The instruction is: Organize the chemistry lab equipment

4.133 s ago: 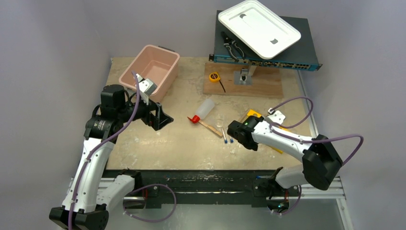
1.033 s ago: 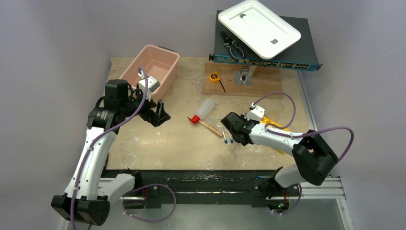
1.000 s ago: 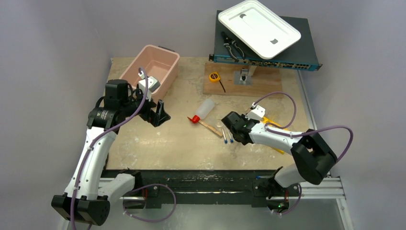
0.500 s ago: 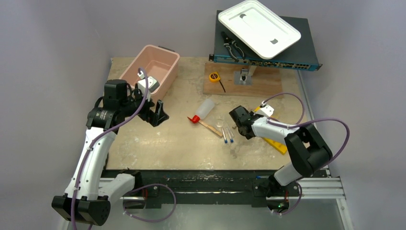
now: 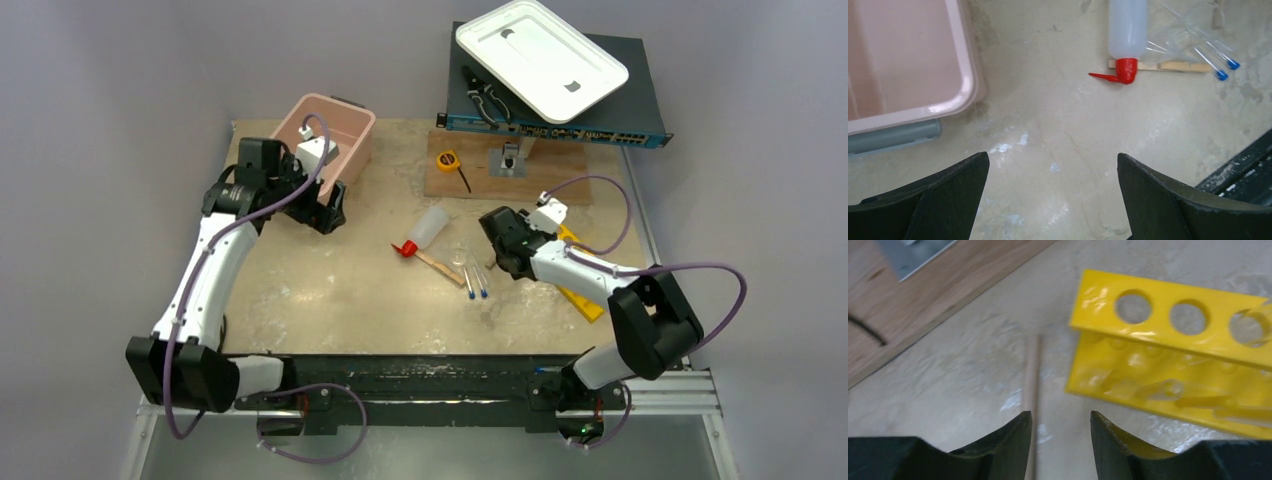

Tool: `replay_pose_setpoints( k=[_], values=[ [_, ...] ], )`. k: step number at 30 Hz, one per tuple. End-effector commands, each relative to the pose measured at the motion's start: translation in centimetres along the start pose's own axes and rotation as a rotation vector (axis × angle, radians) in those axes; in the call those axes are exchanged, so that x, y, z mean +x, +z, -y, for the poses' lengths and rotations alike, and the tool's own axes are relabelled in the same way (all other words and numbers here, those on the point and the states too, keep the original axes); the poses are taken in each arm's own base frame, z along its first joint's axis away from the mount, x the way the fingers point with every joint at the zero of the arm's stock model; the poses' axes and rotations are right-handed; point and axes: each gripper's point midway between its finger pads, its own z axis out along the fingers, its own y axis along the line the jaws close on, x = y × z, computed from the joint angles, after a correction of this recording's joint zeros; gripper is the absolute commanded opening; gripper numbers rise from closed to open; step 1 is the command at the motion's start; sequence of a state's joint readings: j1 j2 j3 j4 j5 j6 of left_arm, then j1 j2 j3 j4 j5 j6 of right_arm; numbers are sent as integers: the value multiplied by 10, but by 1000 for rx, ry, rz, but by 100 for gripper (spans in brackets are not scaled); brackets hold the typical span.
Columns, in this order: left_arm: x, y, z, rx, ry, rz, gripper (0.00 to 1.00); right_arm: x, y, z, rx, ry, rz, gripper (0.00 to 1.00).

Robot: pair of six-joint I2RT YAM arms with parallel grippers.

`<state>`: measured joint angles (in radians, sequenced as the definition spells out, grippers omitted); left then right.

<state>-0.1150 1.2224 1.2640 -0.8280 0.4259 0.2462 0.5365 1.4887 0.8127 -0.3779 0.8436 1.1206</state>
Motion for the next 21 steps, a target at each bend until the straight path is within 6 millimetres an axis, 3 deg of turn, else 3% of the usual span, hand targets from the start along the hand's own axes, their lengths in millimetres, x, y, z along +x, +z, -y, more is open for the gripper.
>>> replay_pose_setpoints(
  k=[1, 5, 8, 11, 15, 17, 20, 21],
  values=[
    [-35, 8, -51, -184, 54, 19, 100, -13, -44, -55, -183, -54, 44, 49],
    [-50, 33, -79, -234, 76, 2, 100, -3, -81, -78, -281, -127, 30, 57],
    [-54, 54, -94, -243, 89, -19, 99, 12, -114, -101, -412, -228, 0, 71],
    [-54, 75, -104, -223, 118, -40, 89, 26, -142, -123, -554, -328, -51, 82],
    [-54, 97, -112, -201, 134, -68, 87, 37, -170, -141, -740, -438, -121, 97],
    [-55, 104, -116, -192, 137, -71, 86, 40, -181, -146, -805, -495, -149, 99],
    [-55, 116, -119, -169, 160, -80, 73, 41, -189, -149, -843, -554, -161, 99],
    [-54, 120, -120, -161, 171, -87, 65, 41, -190, -150, -846, -566, -164, 99]
  ],
)
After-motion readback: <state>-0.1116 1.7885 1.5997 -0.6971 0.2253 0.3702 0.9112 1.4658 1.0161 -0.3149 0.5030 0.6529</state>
